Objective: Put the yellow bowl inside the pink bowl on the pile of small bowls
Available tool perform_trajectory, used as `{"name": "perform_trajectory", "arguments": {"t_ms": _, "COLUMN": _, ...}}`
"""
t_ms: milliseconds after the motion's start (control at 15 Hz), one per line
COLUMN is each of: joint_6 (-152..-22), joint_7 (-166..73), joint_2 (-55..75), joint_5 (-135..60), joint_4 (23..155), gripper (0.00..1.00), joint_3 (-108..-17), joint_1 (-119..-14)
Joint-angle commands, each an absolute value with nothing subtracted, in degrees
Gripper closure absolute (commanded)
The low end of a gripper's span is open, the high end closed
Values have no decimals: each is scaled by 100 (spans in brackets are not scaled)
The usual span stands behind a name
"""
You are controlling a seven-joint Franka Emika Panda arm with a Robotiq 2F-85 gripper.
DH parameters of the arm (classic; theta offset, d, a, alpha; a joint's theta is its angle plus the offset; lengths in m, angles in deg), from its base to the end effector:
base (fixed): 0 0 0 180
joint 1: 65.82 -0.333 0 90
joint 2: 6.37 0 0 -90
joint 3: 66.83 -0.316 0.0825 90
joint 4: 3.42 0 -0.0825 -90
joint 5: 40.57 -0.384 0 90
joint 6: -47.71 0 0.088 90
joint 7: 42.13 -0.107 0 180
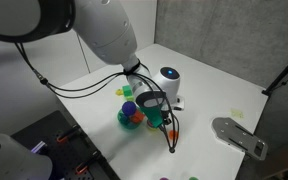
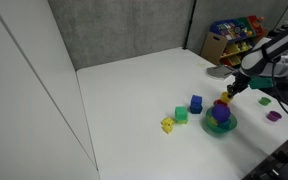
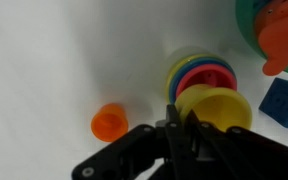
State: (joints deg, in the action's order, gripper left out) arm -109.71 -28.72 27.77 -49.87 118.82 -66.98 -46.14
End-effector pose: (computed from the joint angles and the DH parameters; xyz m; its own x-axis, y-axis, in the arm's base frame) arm 0.5299 -0.1948 0.1239 0.9666 -0.2546 0.0281 -0.2525 -0.9656 -0.0614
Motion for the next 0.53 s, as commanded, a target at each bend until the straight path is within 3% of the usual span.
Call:
{"name": "perform_trajectory", "arguments": {"t_ms": 0, "joint_6": -10744, "joint_7": -2871, "joint_2": 3008, "joint_5": -5130, "joint_4": 11558, "gripper": 95, "joint_3": -6822, "joint_1": -4517}}
{"name": "perform_trajectory", "arguments": {"t_ms": 467, "joint_6": -10583, "joint_7": -2837, "joint_2": 3207, "joint_5": -5200, "joint_4": 11427, "gripper": 95, "joint_3": -6940, "joint_1": -4488}}
